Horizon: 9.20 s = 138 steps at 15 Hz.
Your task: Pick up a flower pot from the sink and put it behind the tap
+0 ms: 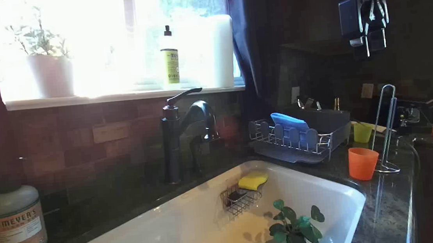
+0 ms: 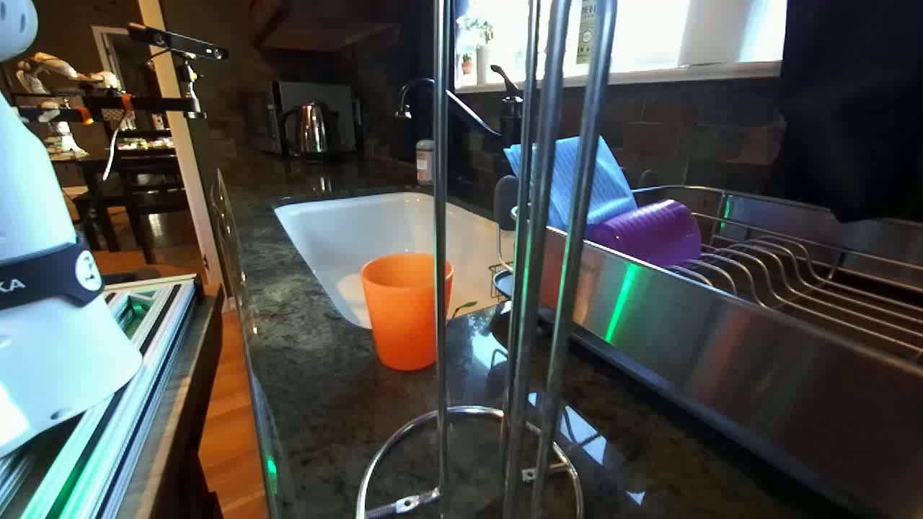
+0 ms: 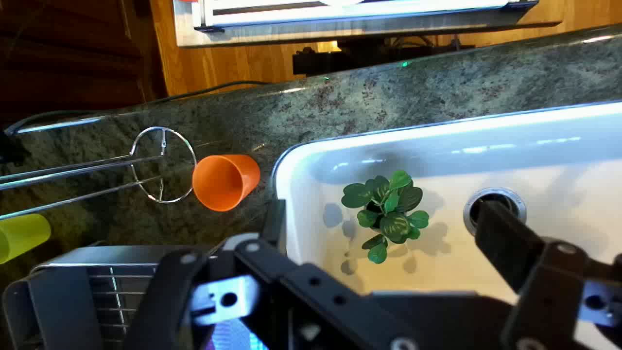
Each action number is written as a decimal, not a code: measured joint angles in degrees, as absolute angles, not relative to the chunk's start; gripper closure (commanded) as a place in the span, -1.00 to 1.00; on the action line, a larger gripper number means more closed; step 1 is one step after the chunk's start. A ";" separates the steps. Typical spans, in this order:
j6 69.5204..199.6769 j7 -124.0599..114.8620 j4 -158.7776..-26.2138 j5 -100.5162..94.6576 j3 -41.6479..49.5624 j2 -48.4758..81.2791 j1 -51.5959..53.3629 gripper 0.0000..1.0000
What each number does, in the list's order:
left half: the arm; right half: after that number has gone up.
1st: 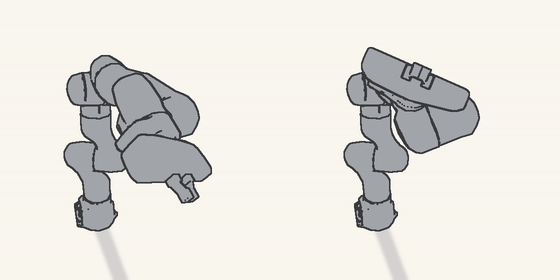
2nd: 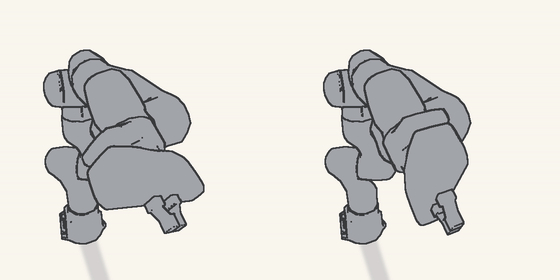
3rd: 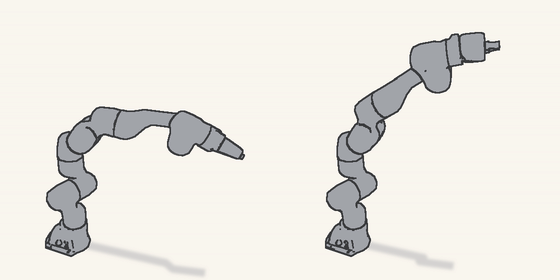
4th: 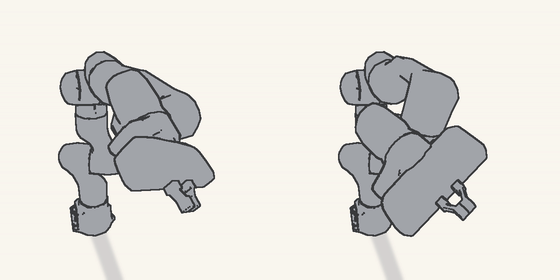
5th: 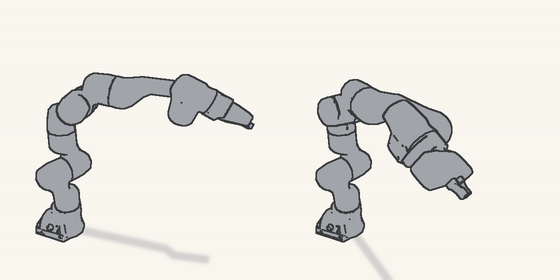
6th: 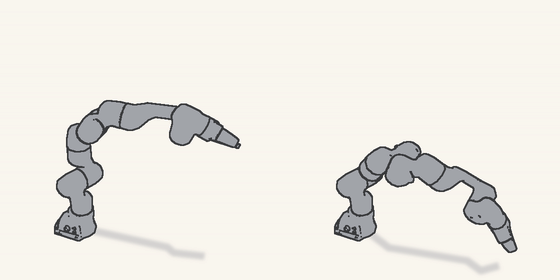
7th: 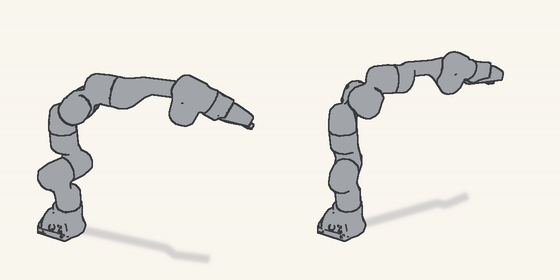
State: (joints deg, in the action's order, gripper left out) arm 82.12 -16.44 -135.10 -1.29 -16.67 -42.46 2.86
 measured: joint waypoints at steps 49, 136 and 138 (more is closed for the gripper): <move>120.66 -12.96 -140.04 -16.26 -9.04 -19.33 3.00 -1.00; 140.84 -33.02 -145.33 -8.85 6.68 9.21 21.93 1.00; 136.83 -33.04 -145.85 -11.29 5.17 5.03 19.35 1.00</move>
